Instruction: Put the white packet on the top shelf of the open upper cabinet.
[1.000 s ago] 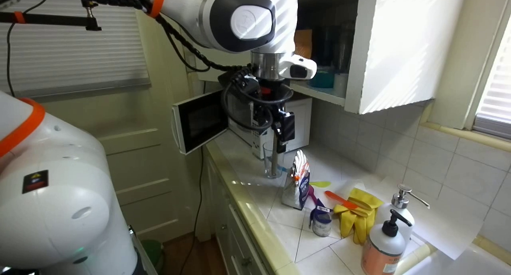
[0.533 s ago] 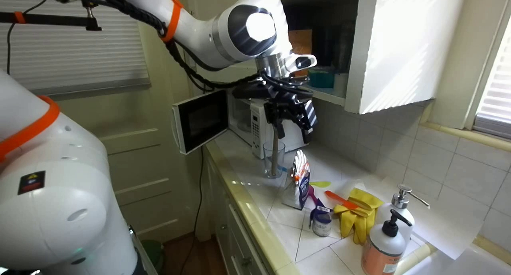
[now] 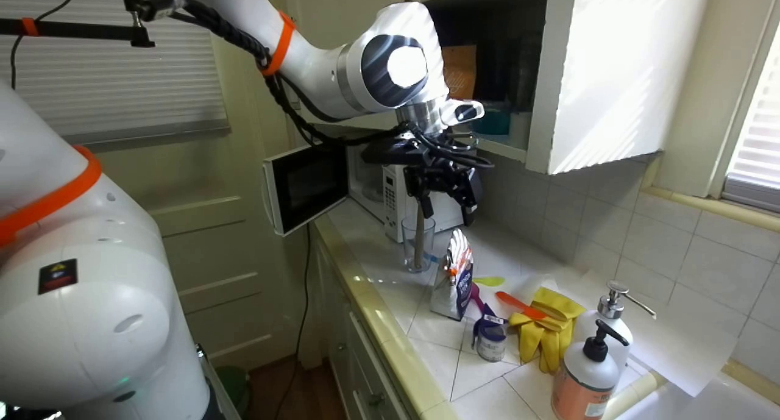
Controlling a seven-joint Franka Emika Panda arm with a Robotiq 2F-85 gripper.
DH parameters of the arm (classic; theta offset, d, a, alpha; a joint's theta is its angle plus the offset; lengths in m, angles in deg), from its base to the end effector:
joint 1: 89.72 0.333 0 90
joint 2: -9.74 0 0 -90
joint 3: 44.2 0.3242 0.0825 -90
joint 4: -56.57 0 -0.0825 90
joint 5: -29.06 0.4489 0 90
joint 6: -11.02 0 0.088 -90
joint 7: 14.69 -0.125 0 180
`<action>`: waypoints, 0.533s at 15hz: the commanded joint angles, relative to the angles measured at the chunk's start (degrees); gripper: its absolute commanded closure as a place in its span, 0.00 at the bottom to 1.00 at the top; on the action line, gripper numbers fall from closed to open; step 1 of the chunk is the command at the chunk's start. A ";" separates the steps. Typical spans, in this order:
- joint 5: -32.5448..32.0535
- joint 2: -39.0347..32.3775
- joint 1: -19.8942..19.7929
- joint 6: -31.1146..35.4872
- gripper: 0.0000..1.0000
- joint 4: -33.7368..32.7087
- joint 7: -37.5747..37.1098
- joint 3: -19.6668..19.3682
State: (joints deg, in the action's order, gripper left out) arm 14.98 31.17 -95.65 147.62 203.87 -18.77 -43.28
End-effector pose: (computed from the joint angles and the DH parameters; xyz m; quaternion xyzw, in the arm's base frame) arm 0.4782 -0.0476 0.3629 0.9912 0.0020 0.0917 0.0959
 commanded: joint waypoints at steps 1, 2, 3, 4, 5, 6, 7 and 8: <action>1.83 -1.79 1.69 2.63 0.00 0.31 3.69 -1.47; 3.11 -2.51 2.48 3.57 0.00 0.49 5.59 -2.13; 4.16 -3.50 3.19 5.09 0.00 0.77 7.88 -2.79; 4.69 -4.44 3.46 6.10 0.00 0.76 9.48 -3.13; 4.84 -5.33 3.52 6.74 0.00 0.70 10.66 -3.33; 5.43 -6.42 3.69 7.46 0.00 0.39 12.24 -3.82; 5.68 -7.21 3.66 8.29 0.00 0.35 13.31 -4.04; 6.06 -8.21 3.66 9.52 0.02 0.19 14.58 -4.39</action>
State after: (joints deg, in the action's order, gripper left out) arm 19.16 25.97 -93.02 153.78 204.24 -8.69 -45.84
